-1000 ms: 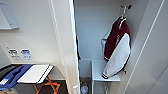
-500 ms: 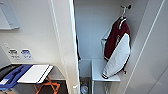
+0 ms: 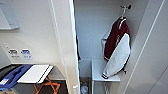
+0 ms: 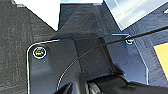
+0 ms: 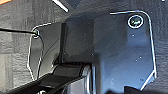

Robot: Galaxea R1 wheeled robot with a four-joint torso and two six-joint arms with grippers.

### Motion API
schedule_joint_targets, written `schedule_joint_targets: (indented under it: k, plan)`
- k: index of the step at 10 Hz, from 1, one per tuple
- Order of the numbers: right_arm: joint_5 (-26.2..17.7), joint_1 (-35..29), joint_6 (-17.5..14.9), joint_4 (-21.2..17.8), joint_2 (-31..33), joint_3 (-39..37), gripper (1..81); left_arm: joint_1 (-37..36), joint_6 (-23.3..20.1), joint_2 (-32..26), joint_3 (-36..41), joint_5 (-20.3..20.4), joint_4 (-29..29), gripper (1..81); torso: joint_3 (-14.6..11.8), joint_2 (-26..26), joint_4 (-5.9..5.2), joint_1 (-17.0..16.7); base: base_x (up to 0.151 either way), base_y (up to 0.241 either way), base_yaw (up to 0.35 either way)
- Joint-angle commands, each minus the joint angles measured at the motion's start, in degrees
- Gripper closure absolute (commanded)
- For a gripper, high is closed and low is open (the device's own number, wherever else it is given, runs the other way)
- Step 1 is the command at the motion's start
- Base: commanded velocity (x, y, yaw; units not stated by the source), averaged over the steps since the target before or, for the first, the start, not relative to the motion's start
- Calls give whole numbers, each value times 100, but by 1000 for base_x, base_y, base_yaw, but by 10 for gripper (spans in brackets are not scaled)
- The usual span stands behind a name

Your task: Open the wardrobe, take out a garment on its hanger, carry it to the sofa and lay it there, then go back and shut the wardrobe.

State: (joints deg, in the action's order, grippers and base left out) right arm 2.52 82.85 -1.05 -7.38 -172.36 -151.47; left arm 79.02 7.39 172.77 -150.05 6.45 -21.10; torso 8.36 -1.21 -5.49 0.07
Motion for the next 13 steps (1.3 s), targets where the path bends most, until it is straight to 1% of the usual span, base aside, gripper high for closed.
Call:
schedule_joint_targets:
  k: [1,2,3,4,6,7,9,10,11,12,13]
  plan:
    - [-349,-273,-27,70,-3,22,10,-312,-299,39,11,-82,-175,10,0,0,0,0,0,0,0]
    - [-349,-281,-27,105,-2,22,10,-312,-935,39,11,215,-699,10,0,0,0,0,0,0,0]
    - [-349,-290,-27,114,-2,22,10,-417,-1475,66,11,234,-931,10,0,0,0,0,0,0,0]
    - [-349,-299,-27,114,-2,22,10,-567,-1618,74,11,208,-940,10,0,0,0,0,0,0,0]
    - [-349,-308,-27,114,6,13,10,-839,-1618,153,-119,199,-923,10,0,0,0,0,0,0,0]
    - [-349,-316,-27,114,6,4,10,-980,-1463,206,-252,251,-819,10,0,0,0,0,0,0,0]
    - [-349,-325,-27,114,-2,4,10,-1182,-660,268,-244,304,-149,10,0,0,0,0,0,0,0]
    - [-349,-325,-19,114,-11,4,10,-1279,-135,355,-244,366,262,10,0,0,0,2,0,0,0]
    - [-349,-334,-18,114,-20,4,10,-1384,403,400,-226,366,616,10,0,0,0,0,0,0,0]
    - [-349,-334,-27,114,-28,4,10,-1472,1188,417,-209,505,974,10,0,0,0,0,0,0,0]
    - [-349,-334,-27,114,-29,4,10,-1551,1743,409,-174,655,1073,10,0,0,0,0,0,0,0]
